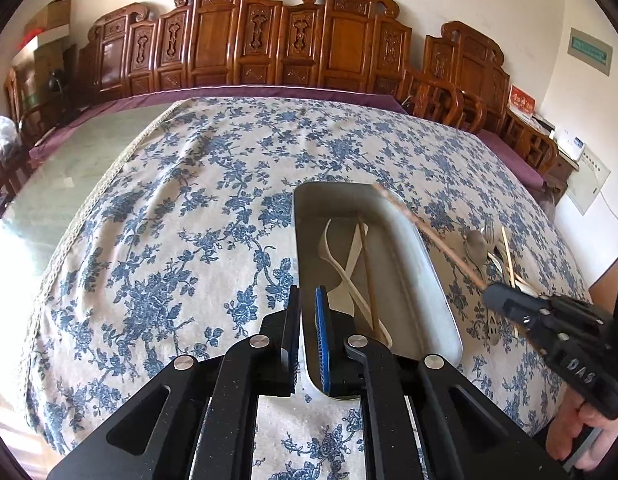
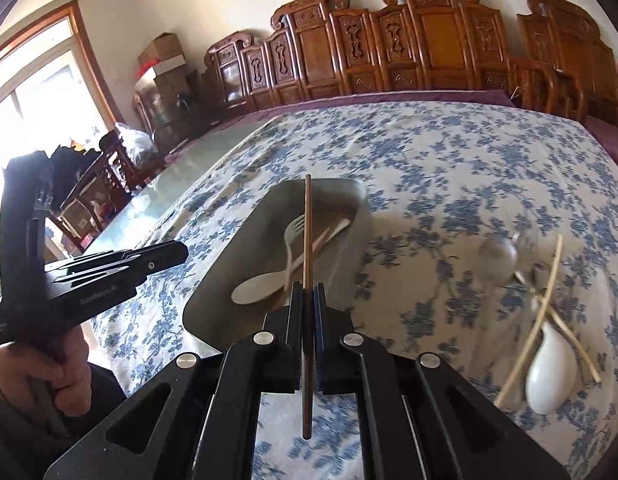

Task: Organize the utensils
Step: 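Carry both chopsticks over the grey tray and lower them inside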

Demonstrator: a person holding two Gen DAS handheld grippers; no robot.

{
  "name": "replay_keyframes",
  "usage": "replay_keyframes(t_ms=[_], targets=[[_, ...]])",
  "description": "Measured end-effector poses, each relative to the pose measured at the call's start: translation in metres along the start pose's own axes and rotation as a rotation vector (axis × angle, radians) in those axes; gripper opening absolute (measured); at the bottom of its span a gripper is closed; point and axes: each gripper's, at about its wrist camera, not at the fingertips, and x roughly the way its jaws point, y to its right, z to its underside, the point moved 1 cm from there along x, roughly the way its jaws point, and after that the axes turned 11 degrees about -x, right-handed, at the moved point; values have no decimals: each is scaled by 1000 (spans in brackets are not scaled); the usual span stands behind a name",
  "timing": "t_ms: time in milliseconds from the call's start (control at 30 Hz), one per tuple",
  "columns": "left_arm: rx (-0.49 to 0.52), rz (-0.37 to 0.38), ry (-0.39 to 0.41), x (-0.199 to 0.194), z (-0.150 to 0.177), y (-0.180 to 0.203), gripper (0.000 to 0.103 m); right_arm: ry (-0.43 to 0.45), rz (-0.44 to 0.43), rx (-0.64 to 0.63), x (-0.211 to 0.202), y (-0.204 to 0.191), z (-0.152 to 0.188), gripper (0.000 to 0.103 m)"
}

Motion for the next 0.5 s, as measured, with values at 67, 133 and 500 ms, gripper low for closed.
replay_keyframes(t_ms=[67, 133, 500], targets=[[4, -5, 8, -1, 0, -1, 7, -12, 2, -9, 9, -7, -4, 6], [4, -7, 11, -2, -1, -2, 7, -25, 7, -17, 18, -12, -7, 6], [-1, -5, 19, -4, -3, -7, 7, -80, 47, -16, 56, -18, -17, 6]])
